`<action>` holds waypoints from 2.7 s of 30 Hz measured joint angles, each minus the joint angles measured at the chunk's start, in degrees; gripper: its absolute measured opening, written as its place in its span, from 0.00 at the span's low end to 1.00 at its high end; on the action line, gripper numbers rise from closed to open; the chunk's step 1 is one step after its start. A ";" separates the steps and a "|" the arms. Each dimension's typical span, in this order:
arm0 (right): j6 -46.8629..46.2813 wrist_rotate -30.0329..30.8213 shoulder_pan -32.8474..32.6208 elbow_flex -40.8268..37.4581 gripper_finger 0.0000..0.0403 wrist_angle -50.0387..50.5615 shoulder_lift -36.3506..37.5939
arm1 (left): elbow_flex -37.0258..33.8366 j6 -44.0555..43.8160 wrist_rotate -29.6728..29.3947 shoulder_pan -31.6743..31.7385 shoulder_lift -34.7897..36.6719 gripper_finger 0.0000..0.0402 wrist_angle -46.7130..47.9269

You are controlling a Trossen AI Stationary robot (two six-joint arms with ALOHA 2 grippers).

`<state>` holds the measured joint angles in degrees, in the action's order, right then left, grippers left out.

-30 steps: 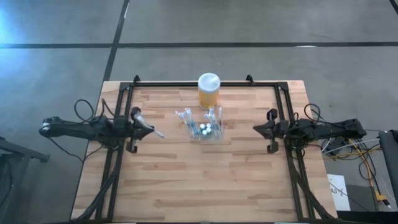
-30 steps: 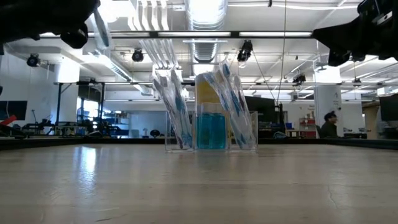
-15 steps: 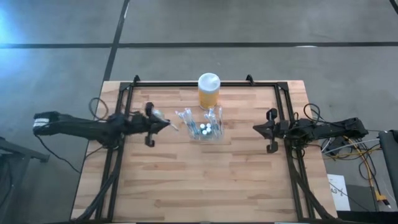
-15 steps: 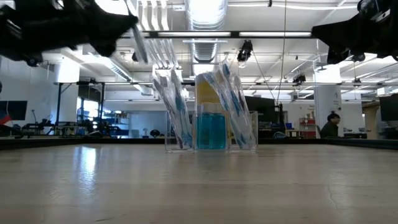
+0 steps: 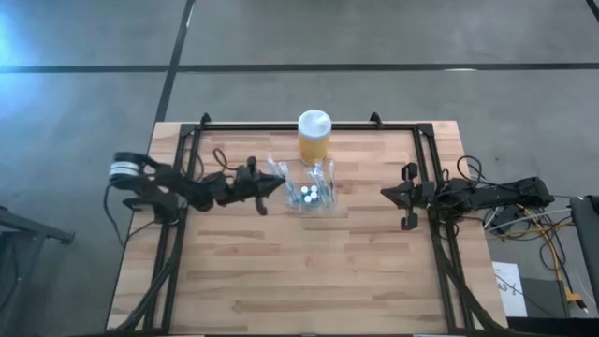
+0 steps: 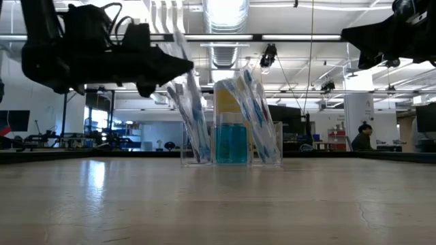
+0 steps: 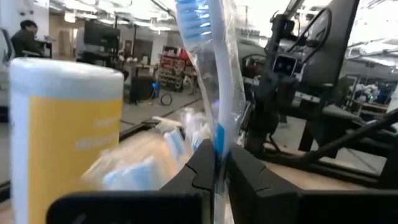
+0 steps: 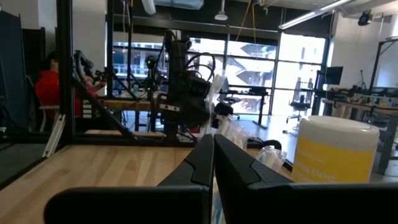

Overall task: Pick & Place toothbrushing station
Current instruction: Put the blue toothbrush into the transparent organizer, then return to Home Position

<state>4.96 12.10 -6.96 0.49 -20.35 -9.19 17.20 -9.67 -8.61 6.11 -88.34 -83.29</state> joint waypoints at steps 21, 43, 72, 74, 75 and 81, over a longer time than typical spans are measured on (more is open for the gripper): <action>-0.47 0.00 0.00 0.03 0.02 -0.42 -2.99 | 5.72 7.41 -1.40 -1.87 -16.91 0.05 -0.36; -0.47 -0.09 0.00 0.04 0.02 -0.53 -3.30 | 6.24 7.63 0.69 -3.49 -14.65 0.23 8.69; -3.27 -0.21 0.00 0.04 0.02 -0.84 -3.30 | 1.09 19.96 6.59 -4.13 53.30 0.35 73.76; -3.22 -0.15 0.00 0.04 0.02 -0.84 -3.30 | 1.09 20.19 6.59 -4.13 59.22 0.27 77.78; -3.07 -0.15 0.00 0.04 0.02 -0.84 -3.30 | 0.93 20.85 6.59 -4.13 61.79 0.23 79.45; -1.73 -0.02 0.02 0.04 0.02 -0.84 -3.35 | -1.60 27.58 1.35 -4.12 73.25 0.02 77.81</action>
<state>3.24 12.08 -6.94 0.54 -21.19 -12.55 15.60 17.91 -7.26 1.99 -15.09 -5.48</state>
